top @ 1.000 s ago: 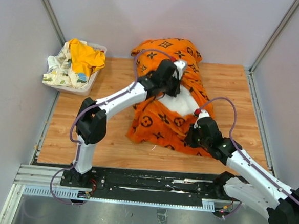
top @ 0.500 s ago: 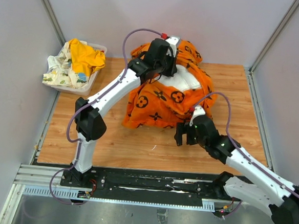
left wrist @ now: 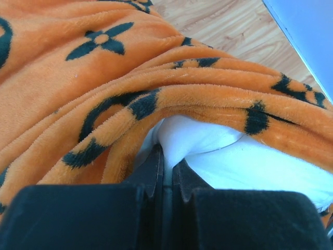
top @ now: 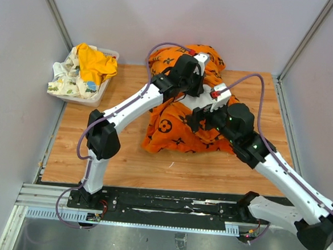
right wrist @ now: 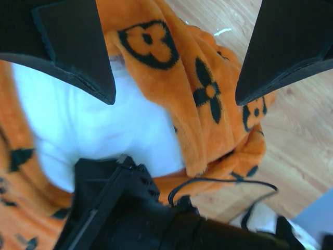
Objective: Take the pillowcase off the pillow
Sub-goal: Remove the pillow from the pillowcase.
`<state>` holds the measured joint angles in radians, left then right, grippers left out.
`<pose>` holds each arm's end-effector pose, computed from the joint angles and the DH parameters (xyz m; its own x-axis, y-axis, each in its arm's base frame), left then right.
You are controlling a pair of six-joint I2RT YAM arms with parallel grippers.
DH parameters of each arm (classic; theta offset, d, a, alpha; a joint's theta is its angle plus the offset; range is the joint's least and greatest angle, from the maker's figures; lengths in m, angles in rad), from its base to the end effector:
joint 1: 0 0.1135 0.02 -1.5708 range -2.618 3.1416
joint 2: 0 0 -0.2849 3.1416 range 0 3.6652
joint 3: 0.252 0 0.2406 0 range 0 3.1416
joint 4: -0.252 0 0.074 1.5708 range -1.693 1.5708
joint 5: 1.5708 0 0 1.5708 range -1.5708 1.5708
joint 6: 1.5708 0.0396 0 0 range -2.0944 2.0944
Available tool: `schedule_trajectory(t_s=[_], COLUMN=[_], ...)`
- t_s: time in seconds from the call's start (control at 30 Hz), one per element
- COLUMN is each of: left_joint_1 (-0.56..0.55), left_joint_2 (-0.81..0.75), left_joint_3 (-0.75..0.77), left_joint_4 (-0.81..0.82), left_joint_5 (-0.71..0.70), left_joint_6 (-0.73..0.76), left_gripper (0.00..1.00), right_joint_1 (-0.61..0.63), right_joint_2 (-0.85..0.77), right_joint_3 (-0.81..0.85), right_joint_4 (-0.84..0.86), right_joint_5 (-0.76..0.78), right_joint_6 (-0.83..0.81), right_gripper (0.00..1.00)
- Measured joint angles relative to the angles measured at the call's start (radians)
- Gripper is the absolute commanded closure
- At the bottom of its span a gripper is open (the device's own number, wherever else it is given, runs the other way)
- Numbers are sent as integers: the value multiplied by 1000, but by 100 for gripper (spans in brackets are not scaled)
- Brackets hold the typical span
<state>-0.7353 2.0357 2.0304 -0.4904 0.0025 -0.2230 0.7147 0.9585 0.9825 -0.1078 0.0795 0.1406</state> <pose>0.3566 -0.3227 0.3729 -0.4927 0.1475 -0.8576 0.5778 0.7924 -0.1957 0.1537 0.1292 0.4027 -0.1458 0.0585 -0.9876 -0.5788 0.8045 0.1331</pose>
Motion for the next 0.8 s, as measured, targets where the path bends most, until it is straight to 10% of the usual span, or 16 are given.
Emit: schedule_trajectory(t_s=[0.27, 0.6, 0.8], left_joint_1=[0, 1, 19], left_joint_2=[0, 2, 55], left_joint_3=[-18, -23, 74], left_joint_4=[26, 23, -34], left_joint_5=[27, 37, 61], left_joint_6=[-14, -14, -22], left_gripper=[100, 100, 100], right_joint_1=[-80, -79, -13], right_joint_2=[180, 219, 206], right_joint_3=[-7, -35, -136], right_joint_4=[59, 122, 164], right_joint_5=[-210, -397, -434], right_joint_6=[-10, 54, 106], right_gripper=[9, 81, 98])
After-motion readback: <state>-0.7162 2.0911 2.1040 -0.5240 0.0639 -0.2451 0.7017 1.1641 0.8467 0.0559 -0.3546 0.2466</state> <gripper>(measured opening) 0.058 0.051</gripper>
